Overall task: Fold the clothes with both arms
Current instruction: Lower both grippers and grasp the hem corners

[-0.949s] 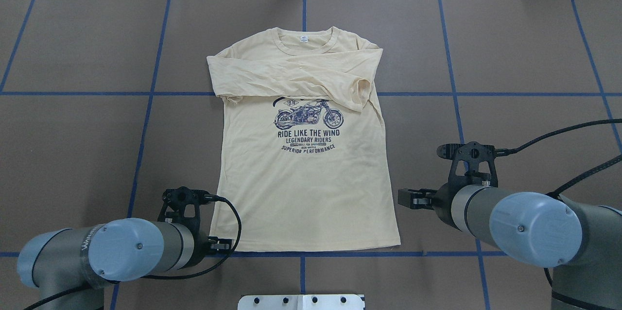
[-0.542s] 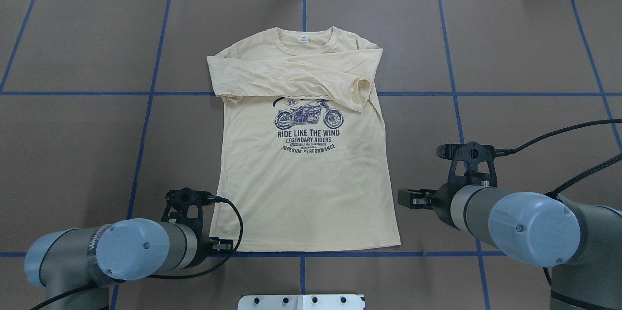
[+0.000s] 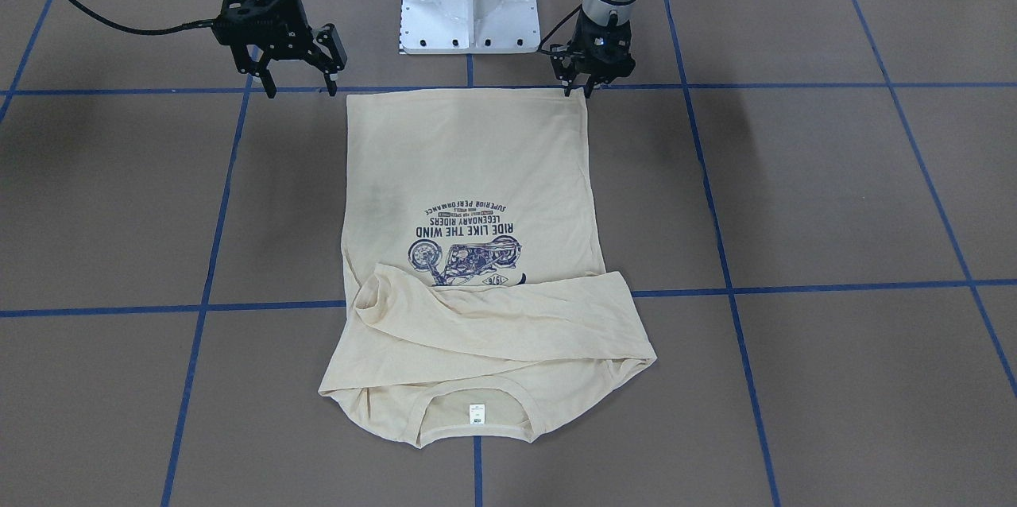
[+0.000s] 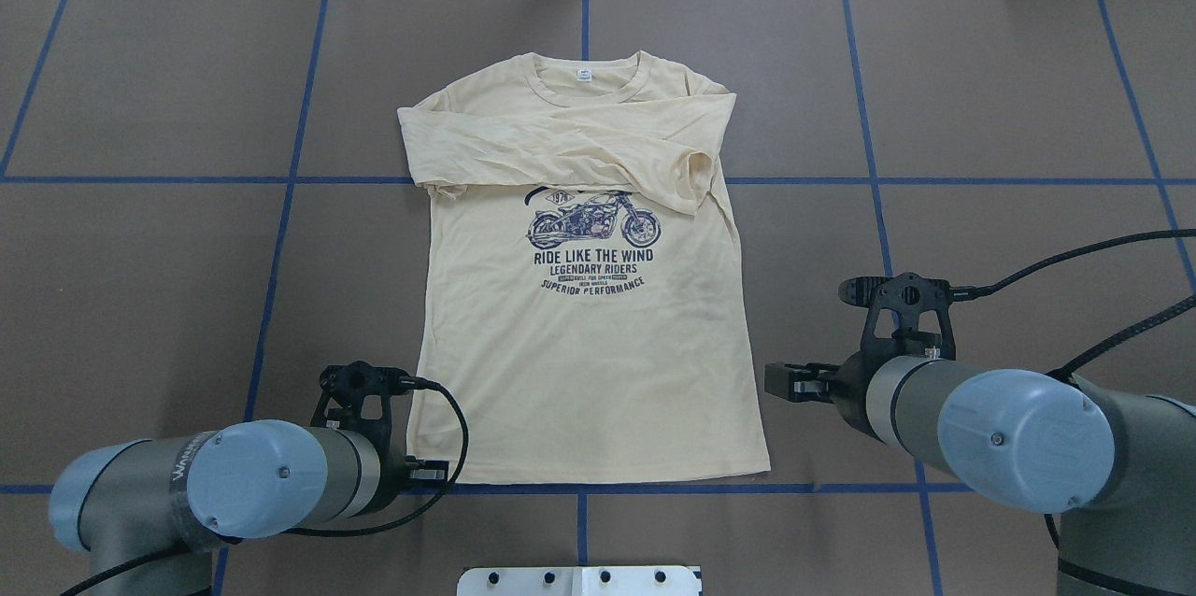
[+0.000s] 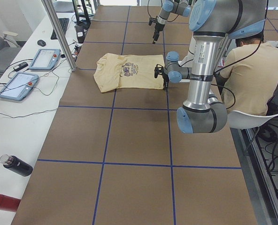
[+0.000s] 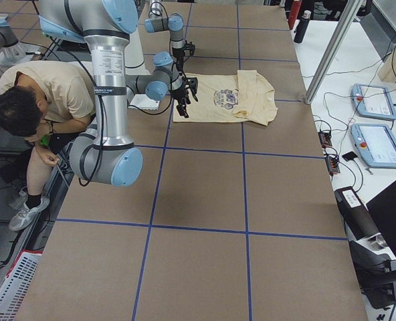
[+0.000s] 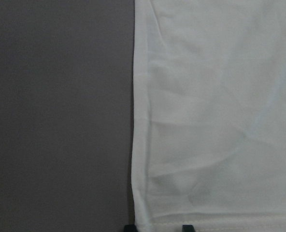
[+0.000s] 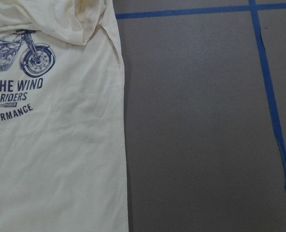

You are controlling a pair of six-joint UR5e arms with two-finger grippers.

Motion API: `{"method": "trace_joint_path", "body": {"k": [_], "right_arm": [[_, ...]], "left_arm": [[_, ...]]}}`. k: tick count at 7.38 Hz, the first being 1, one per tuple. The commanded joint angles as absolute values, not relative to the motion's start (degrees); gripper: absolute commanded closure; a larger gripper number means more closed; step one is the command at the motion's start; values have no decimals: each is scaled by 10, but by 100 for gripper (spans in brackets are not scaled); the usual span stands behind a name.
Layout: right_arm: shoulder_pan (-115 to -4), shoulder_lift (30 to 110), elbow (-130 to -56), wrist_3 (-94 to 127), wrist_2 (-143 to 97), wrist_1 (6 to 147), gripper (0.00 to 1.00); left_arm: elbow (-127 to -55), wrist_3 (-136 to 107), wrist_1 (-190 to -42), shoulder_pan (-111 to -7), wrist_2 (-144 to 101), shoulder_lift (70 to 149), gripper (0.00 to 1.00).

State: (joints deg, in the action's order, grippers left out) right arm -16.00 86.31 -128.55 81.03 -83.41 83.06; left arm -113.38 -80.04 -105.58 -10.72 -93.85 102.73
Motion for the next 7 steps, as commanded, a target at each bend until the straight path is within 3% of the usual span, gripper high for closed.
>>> {"method": "trace_joint_path", "body": {"k": [1, 3, 7], "right_arm": [[-160, 862, -1283, 810, -832, 829, 0], [-141, 861, -1274, 815, -825, 829, 0], [-58, 788, -1169, 914, -730, 830, 1]], "left_arm": [[-1135, -799, -1055, -108, -937, 1027, 100], [-1140, -798, -1053, -111, -937, 1026, 100], [-1143, -802, -1053, -108, -938, 1027, 100]]}}
